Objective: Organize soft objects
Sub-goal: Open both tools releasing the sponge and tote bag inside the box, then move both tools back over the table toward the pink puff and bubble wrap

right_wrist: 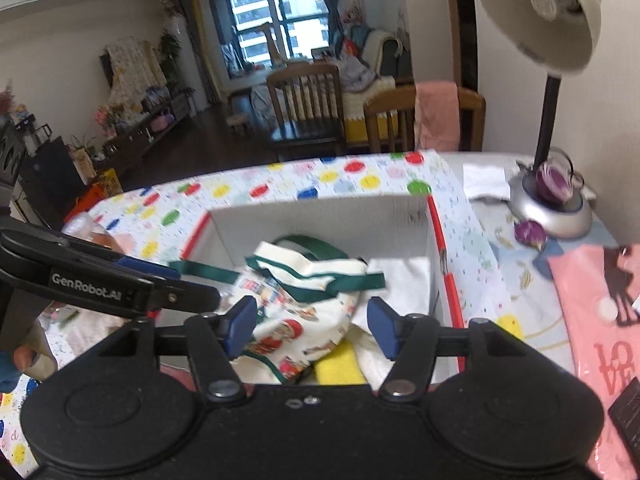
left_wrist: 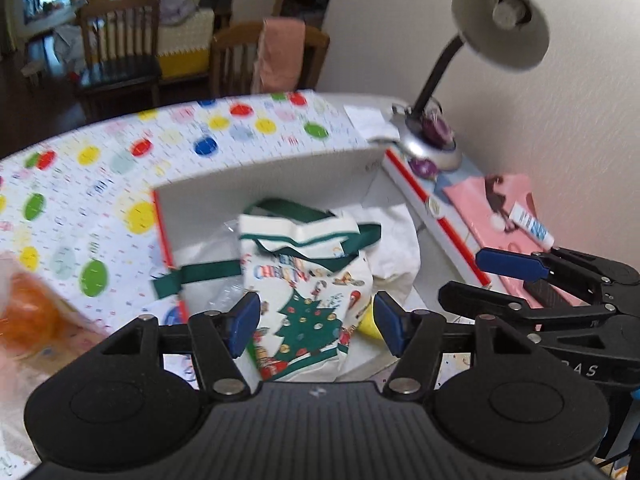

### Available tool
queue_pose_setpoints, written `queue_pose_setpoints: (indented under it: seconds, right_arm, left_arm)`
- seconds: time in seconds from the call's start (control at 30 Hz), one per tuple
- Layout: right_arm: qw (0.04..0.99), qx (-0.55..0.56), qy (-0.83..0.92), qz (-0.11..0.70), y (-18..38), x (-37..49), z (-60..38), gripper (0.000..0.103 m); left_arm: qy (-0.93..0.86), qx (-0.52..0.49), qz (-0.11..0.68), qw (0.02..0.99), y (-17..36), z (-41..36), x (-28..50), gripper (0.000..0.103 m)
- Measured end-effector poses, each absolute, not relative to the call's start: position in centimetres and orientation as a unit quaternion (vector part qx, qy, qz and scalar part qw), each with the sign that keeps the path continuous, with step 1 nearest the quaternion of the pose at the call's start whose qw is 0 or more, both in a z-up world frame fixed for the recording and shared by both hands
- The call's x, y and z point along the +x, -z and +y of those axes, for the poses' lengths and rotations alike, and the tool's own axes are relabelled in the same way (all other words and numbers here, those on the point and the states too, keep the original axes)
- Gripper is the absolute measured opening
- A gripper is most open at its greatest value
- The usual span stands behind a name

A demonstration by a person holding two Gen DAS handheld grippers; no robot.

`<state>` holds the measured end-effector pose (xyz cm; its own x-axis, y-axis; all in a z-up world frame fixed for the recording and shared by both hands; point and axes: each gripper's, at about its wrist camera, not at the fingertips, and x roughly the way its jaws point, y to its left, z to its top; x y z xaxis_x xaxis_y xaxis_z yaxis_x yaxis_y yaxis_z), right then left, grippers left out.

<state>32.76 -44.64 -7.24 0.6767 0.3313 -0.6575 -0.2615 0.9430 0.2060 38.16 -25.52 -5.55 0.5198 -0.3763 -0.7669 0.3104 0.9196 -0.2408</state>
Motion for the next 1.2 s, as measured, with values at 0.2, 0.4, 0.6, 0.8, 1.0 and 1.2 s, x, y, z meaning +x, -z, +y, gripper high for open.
queue_pose_setpoints:
  seconds: [0.2,0.4,0.6,0.8,1.0,1.2]
  right_arm:
    - [0.924,0.039,-0.173,0.34,4.6,30.7,-43.7,0.069]
    - [0.924,0.031,-0.188,0.332,3.2,29.3,-41.7,0.073]
    - [0.925,0.027,-0.201,0.32,1.9,27.8,-38.5,0.083]
    - [0.927,0.023,-0.22,0.304,0.0,26.3,-34.4,0.094]
    - [0.923,0.021,-0.237,0.302,-0.9,25.8,-29.7,0.098]
    - [0.918,0.017,-0.249,0.309,-0.7,25.5,-25.0,0.1]
  left_arm:
    - [0.181,-0.049,0.42,0.888,3.0,-22.4,35.3,0.066]
    - [0.162,-0.053,0.389,0.905,1.4,-19.0,32.7,0.066]
    - [0.151,-0.045,0.352,0.923,-0.1,-15.0,30.0,0.076]
    - [0.125,-0.043,0.33,0.935,-0.8,-9.6,27.8,0.083]
    - [0.099,-0.047,0.328,0.938,-0.3,-4.1,26.4,0.085]
    - [0.082,-0.065,0.316,0.943,0.8,1.5,25.1,0.103]
